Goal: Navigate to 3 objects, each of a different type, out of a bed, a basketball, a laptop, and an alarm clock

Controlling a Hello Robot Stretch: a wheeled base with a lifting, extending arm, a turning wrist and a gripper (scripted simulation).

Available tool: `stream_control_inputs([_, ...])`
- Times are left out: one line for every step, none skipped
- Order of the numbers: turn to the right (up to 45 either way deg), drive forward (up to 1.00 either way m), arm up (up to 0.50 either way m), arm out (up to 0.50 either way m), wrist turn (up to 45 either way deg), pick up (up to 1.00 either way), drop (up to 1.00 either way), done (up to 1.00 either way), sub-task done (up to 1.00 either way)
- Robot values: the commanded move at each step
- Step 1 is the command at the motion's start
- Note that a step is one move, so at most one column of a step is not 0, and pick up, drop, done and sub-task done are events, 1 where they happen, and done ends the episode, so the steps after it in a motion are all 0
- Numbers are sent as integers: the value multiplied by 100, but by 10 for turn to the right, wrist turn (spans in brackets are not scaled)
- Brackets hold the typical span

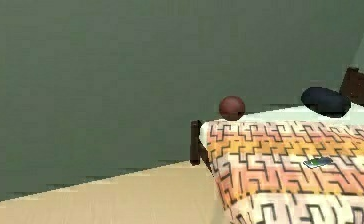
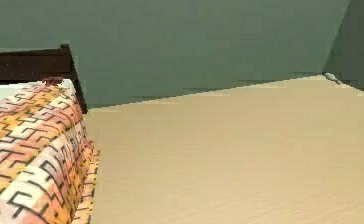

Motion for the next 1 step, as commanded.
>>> stream_control_inputs([390, 0, 0, 0, 0, 0, 0, 0, 0])
